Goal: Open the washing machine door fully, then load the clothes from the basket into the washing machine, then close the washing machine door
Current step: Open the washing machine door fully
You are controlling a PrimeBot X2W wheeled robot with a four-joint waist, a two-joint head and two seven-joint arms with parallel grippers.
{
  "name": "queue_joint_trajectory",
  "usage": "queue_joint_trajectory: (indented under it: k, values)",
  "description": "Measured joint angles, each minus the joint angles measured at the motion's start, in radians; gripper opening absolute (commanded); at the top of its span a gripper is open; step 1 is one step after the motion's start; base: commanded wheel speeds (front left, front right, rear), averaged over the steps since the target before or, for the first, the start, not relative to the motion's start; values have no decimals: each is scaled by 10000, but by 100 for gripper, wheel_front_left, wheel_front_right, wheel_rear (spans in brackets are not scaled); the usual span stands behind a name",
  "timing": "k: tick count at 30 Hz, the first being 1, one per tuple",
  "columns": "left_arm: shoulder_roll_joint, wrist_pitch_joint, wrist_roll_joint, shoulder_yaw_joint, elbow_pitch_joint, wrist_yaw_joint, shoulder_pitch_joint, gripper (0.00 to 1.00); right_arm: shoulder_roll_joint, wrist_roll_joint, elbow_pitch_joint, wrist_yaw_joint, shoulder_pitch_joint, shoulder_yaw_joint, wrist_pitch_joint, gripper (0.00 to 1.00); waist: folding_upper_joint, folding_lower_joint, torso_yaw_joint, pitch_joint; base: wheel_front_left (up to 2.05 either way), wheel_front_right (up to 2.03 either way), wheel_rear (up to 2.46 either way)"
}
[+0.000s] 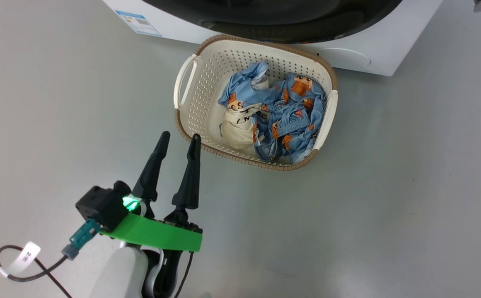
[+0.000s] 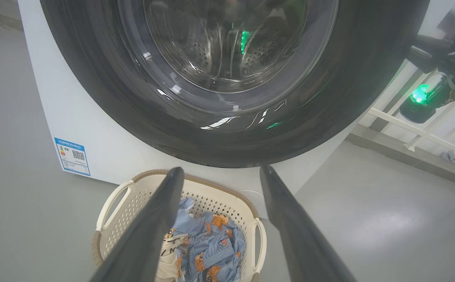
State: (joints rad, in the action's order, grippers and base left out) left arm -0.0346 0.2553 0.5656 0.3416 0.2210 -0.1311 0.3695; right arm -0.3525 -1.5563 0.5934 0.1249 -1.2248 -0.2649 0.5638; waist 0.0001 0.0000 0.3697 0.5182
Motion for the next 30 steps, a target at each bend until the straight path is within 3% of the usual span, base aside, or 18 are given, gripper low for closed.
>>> queue_joint_trajectory:
  k: [30]
  values:
    - [-2, 0, -146, -25, 19, 0, -97, 100, 359, -186, -905, 0, 1639, -539, 696, 0, 0, 0, -243, -906, 0, 0, 0]
